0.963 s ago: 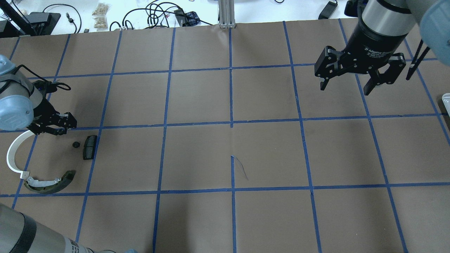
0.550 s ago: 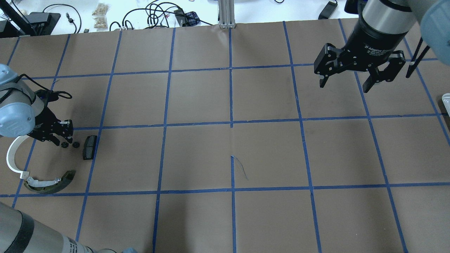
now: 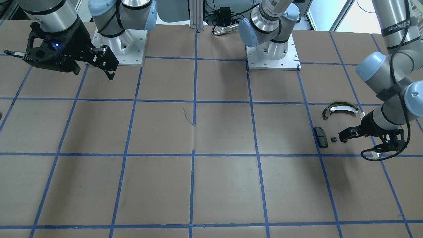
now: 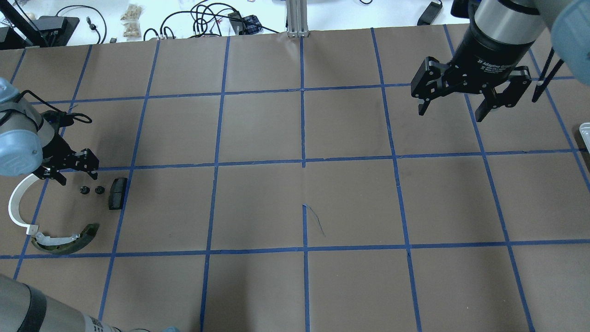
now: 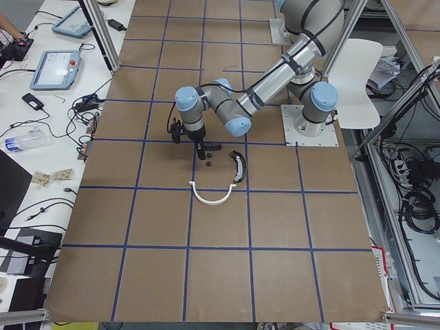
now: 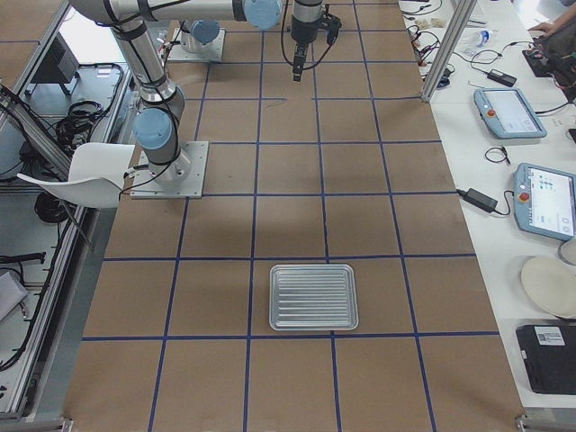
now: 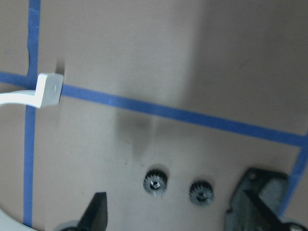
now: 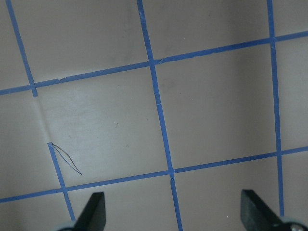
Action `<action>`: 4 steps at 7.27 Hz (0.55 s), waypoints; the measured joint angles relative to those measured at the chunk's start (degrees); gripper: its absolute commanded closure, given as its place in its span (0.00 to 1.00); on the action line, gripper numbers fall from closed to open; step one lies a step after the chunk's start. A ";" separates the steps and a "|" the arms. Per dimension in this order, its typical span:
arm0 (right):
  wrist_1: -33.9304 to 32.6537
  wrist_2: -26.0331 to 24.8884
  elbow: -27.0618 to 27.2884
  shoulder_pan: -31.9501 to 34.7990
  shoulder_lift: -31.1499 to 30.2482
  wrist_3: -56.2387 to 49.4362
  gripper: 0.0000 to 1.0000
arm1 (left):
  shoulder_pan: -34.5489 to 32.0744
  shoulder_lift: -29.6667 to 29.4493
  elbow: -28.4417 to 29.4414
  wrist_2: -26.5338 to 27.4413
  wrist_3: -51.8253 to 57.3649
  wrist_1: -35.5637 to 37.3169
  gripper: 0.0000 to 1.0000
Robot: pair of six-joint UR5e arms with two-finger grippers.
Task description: Place bearing gear from tray to pile
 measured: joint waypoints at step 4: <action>2.88 -0.11 0.20 -0.01 -0.33 -0.42 0.00 | -13.98 9.77 16.57 -5.02 -12.40 -26.03 0.00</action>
